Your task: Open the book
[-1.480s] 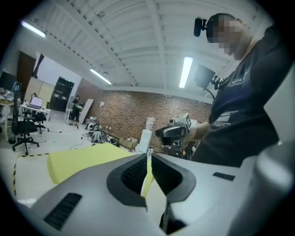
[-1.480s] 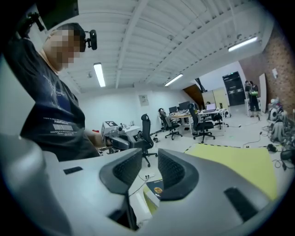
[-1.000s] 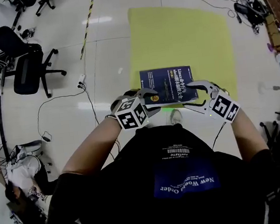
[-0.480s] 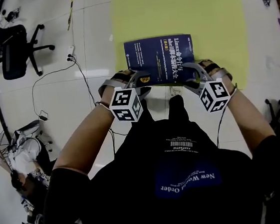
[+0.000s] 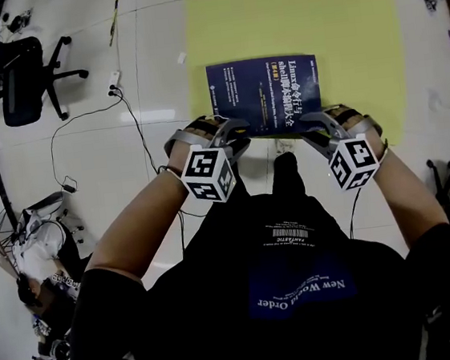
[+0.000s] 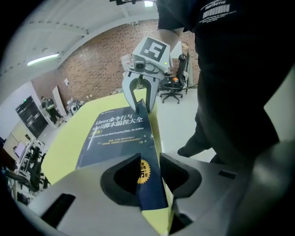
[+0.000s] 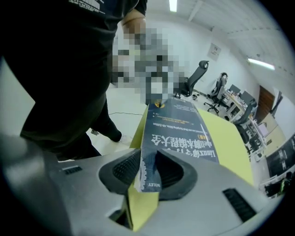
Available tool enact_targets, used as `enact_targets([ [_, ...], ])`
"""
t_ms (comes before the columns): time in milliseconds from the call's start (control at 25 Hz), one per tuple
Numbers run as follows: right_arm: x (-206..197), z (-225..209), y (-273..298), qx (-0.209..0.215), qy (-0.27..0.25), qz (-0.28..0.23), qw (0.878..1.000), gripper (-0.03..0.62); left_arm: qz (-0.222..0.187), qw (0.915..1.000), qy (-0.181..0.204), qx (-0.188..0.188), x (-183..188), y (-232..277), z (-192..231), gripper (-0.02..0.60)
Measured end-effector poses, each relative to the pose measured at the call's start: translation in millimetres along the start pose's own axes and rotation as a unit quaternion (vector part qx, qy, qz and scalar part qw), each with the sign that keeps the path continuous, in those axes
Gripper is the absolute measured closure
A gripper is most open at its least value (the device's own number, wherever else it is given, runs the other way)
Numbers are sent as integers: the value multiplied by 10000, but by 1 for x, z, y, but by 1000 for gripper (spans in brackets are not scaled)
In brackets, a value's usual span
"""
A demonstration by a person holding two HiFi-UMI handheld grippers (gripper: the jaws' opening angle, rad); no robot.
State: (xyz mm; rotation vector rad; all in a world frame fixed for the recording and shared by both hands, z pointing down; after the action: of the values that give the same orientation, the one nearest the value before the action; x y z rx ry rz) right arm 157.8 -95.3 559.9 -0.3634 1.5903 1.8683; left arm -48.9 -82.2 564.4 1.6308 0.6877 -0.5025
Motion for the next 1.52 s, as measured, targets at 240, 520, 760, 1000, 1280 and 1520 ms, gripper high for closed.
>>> enact_targets([
  [240, 16, -9, -22, -1, 305, -153, 9994, 553, -30, 9994, -144, -304, 10, -14, 5, 508],
  [520, 47, -49, -65, -251, 743, -538, 9955, 559, -237, 9993, -282, 3, 32, -57, 26, 518],
  [760, 53, -103, -89, -564, 1055, -873, 9890, 562, -281, 9978, -188, 564, 47, -90, 72, 518],
  [1000, 43, -158, -90, -759, 1418, -1097, 9809, 563, -207, 9953, -282, 899, 40, -99, 134, 518],
  [1280, 19, -236, -69, -1059, 1563, -1151, 9752, 563, -160, 9932, -618, 973, 10, -87, 229, 512],
  [1520, -19, -291, -47, -1266, 1793, -926, 9712, 562, -29, 9962, -545, 678, -11, -58, 301, 504],
])
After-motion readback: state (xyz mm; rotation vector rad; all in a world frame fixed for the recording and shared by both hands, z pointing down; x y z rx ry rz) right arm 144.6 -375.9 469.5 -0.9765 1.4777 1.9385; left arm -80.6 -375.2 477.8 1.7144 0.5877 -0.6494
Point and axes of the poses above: the fingertips, and each gripper's own axes: y forward along the fingers, z to its left, x out of its top, the point moved 10 cm from there along -y, backward along the fingers, and after that the axes turned 9 degrees about -z, right-handed, at the moved point
